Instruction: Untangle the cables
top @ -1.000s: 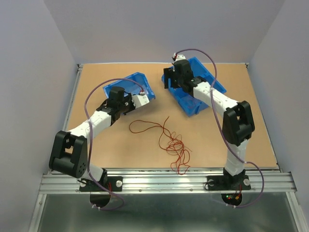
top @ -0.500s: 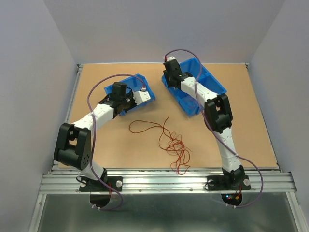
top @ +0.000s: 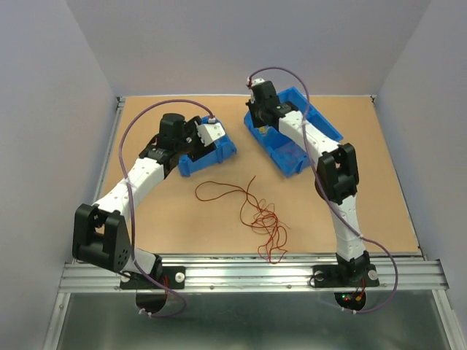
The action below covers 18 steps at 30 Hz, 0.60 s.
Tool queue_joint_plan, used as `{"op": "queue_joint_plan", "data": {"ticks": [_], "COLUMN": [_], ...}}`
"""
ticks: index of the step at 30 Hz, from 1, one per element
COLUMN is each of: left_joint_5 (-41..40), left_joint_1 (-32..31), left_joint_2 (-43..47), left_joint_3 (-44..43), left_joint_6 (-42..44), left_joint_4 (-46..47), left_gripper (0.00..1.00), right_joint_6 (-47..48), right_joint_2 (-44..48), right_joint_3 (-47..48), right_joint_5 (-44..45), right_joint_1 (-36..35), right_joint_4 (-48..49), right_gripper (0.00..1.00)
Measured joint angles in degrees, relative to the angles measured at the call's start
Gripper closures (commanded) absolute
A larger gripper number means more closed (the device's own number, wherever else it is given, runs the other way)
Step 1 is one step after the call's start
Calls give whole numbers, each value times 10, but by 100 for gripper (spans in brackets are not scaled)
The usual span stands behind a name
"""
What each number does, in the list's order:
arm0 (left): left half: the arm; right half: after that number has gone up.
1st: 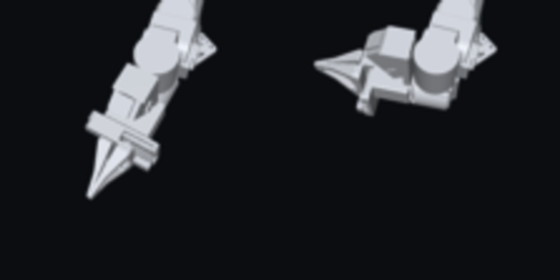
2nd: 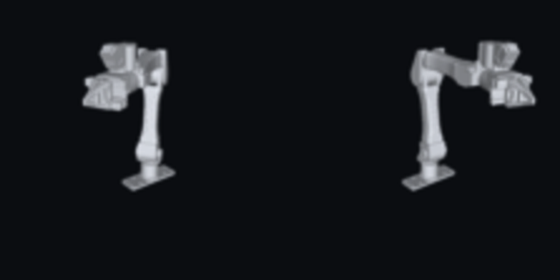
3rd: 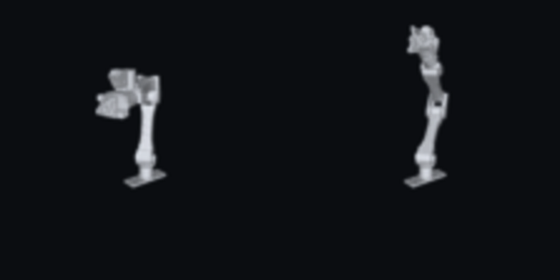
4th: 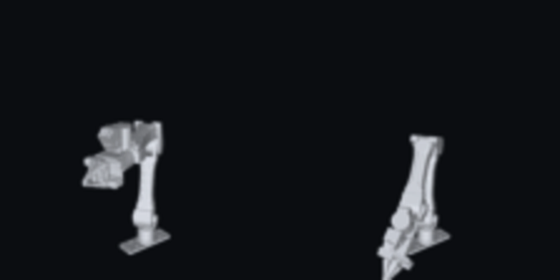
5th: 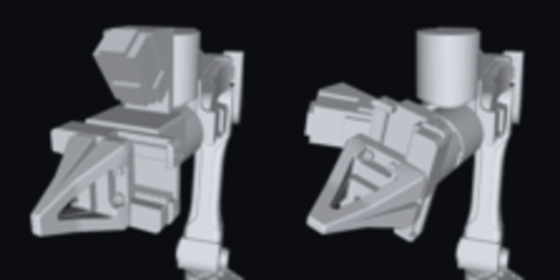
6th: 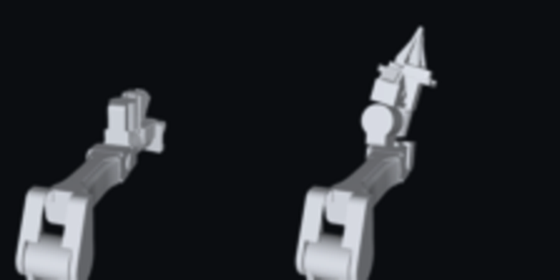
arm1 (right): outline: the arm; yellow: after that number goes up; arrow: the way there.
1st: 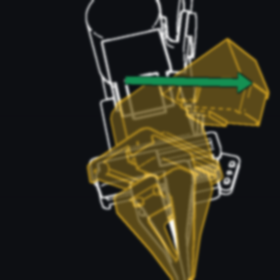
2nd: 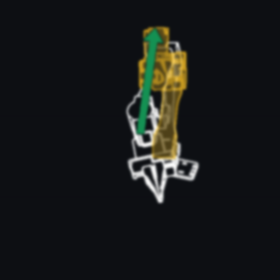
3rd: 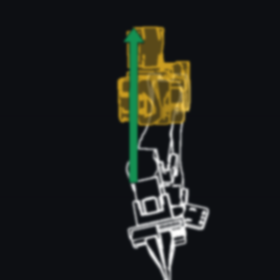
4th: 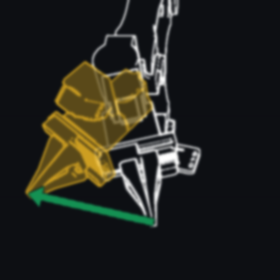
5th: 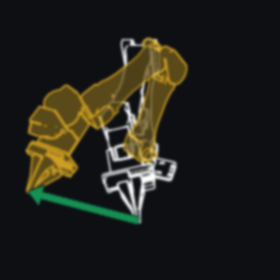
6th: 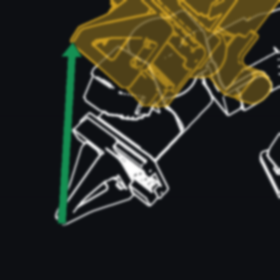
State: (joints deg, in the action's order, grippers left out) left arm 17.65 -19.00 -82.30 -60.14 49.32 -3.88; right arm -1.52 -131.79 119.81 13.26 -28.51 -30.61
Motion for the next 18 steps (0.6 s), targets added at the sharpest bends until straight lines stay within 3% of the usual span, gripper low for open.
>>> {"op": "queue_joint_plan", "data": {"ticks": [11, 18], "left_joint_5": [40, 74], "left_joint_1": [0, 21], "left_joint_2": [45, 60], "left_joint_3": [-36, 18], "left_joint_6": [-73, -169], "left_joint_4": [35, 144], "left_gripper": [14, 14], "right_joint_6": [-72, -118], "right_joint_2": [198, 207], "right_joint_3": [55, 114], "right_joint_5": [-138, -197], "right_joint_1": [-8, -44], "right_joint_4": [5, 16], "right_gripper": [99, 99]}}
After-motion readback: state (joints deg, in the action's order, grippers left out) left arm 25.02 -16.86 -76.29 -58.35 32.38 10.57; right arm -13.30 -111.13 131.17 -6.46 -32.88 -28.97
